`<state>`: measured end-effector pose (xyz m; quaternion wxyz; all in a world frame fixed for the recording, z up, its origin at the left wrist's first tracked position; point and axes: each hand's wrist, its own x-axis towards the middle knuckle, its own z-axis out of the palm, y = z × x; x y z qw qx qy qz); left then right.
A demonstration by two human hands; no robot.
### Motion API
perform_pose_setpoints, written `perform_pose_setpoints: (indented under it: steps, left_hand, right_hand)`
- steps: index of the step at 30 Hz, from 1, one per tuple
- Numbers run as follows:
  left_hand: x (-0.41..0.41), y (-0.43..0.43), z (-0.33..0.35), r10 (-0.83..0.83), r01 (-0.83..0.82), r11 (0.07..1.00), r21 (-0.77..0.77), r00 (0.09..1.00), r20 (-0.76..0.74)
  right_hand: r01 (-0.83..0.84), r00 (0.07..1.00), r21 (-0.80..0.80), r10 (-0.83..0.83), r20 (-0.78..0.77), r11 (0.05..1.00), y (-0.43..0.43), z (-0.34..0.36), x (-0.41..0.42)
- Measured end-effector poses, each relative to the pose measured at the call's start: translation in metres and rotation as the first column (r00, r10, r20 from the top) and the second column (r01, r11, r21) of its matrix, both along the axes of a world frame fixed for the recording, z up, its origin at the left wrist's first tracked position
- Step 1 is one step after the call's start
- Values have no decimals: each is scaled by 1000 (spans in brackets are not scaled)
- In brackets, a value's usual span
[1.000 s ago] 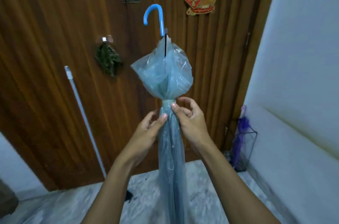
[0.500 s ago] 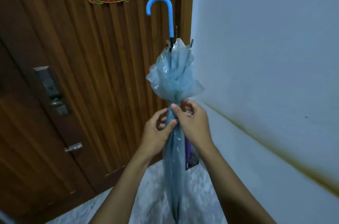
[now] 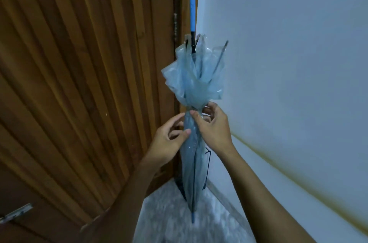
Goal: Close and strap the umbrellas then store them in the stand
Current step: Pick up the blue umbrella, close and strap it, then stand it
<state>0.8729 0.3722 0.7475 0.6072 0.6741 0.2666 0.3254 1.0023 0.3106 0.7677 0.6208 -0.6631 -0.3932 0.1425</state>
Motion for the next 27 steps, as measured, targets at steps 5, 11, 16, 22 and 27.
perform_pose_setpoints:
  steps: [5,11,16,22,27]
  left_hand:
    - [63,104,8,-37,36,999,-18,998,-51]
    - [123,178,7,-118,118,993,-11,982,-144]
    - [165,219,-18,-80,72,996,-57,985,-155]
    - [214,263,-148,106,-113,978,-173,993,-49]
    - [233,276,-264,228,-238,957,-164,970,-81]
  right_hand:
    - [35,999,35,-35,10,999,84,5,50]
    - [60,997,32,-59,-47,998,161,-16,113]
    - [14,1000,-79,-13,14,997,217,-81,154]
    - [42,996,-231,-24,83,972,271,-225,199]
    - [-70,989,-388,12,-150,919,278,-338,215]
